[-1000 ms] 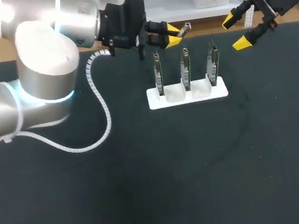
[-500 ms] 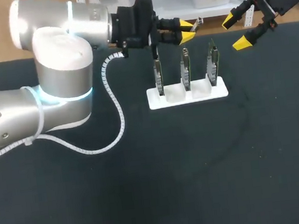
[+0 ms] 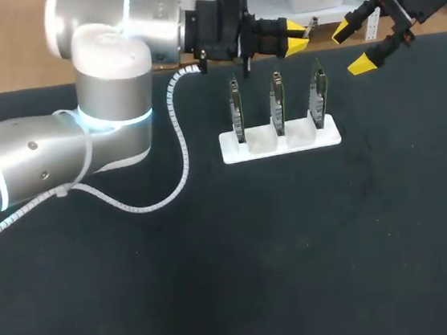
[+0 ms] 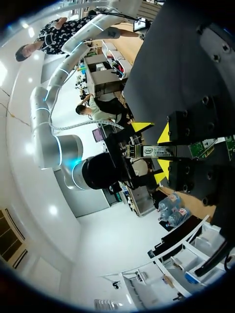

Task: Pick up the optical module with the left hand, and insert it into the network port with the right hand.

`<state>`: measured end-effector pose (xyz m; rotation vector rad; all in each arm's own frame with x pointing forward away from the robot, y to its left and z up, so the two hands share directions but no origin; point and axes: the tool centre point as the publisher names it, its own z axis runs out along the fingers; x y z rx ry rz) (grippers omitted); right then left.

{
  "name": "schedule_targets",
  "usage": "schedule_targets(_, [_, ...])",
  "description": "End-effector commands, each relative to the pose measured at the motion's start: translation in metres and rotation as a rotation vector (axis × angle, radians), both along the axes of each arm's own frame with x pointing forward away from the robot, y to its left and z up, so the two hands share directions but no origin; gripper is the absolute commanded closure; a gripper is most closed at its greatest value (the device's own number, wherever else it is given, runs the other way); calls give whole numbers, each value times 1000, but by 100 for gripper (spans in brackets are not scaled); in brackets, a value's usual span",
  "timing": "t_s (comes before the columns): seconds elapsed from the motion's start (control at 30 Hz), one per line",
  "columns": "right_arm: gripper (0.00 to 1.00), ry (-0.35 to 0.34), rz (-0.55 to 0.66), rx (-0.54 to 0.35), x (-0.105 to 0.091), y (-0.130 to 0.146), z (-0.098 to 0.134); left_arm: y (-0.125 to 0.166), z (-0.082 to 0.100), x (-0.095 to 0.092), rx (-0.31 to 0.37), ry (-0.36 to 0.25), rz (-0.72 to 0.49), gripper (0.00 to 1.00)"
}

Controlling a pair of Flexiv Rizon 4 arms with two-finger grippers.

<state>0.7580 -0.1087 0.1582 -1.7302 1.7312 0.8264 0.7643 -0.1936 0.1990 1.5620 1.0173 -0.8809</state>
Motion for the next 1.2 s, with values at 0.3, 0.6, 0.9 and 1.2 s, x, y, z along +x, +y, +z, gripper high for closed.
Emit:
schedule_targets(0.3, [0, -3, -3, -1, -2, 0, 0, -1, -1, 4, 3, 2, -17, 100])
schedule_targets(0.6, [0, -3, -3, -1, -2, 0, 0, -10, -5, 3, -24, 45, -28, 100])
schedule_targets(0.9, [0, -3, -3, -1, -2, 0, 0, -13, 3, -2, -47, 89, -34, 100])
schedule_targets(1.2, [0, -3, -3, -1, -2, 0, 0, -20, 9, -8, -87, 109, -63, 100])
